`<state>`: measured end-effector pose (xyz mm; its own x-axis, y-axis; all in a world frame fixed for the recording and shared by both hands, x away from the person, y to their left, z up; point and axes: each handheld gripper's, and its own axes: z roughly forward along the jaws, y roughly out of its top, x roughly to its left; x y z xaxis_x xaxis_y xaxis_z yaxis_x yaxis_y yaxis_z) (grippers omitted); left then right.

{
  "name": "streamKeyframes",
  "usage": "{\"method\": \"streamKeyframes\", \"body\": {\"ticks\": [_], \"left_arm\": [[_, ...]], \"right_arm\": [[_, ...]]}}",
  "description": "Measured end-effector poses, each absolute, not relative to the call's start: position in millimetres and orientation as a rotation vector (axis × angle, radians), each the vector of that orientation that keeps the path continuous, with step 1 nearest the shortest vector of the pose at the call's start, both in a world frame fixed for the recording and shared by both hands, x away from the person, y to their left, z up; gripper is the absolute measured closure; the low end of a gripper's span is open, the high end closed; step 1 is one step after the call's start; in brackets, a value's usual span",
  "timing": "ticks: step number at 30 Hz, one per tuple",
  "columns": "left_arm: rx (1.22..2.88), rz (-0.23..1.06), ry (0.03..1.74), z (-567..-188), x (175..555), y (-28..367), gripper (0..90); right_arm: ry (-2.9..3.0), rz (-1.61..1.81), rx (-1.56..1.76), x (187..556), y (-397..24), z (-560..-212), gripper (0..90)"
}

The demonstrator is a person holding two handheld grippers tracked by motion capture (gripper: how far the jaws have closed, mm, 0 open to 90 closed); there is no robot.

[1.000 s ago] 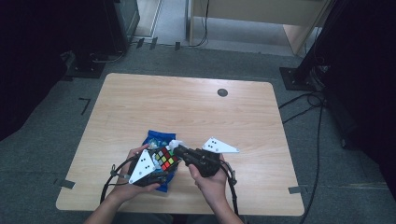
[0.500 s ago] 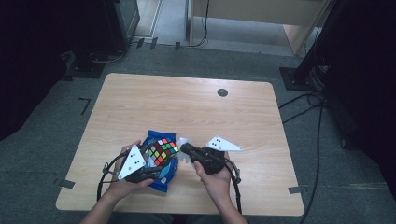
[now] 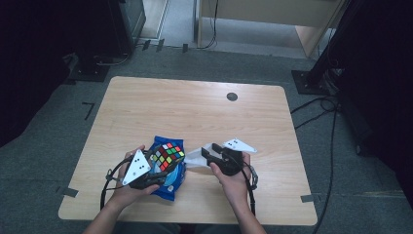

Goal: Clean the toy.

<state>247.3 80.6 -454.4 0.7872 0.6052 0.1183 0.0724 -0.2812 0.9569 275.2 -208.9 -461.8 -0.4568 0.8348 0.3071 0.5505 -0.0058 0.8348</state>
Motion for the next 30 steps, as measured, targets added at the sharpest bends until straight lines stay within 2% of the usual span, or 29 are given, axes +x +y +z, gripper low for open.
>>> {"method": "streamKeyframes", "body": {"ticks": [5,9,14,18,21,23,24,30], "left_arm": [[1.800,0.568,0.534,-454.4,247.8,81.5,33.9],[1.799,0.576,0.537,-454.7,247.2,79.7,33.9],[1.804,0.574,0.533,-456.1,245.5,75.4,33.9],[1.807,0.576,0.518,-457.2,241.3,67.5,33.9],[1.814,0.595,0.494,-457.6,236.7,60.3,33.9],[1.814,0.601,0.485,-457.6,234.8,57.6,33.9],[1.814,0.601,0.483,-457.9,234.5,56.6,33.8],[1.828,0.550,0.491,-460.5,237.2,57.0,33.5]], "right_arm": [[1.972,1.448,1.445,272.2,-207.9,-454.9,43.2],[1.973,1.615,1.434,264.1,-201.7,-441.9,40.3],[2.008,1.833,1.360,248.3,-179.1,-420.1,27.3],[2.058,1.854,1.380,242.8,-161.4,-419.3,21.3],[2.096,1.848,1.449,244.2,-154.0,-426.0,22.8],[2.113,1.837,1.492,244.9,-151.7,-430.3,31.0],[2.123,1.825,1.506,245.2,-151.3,-431.6,32.3],[2.136,1.876,1.612,249.9,-156.5,-437.9,34.5]]}}
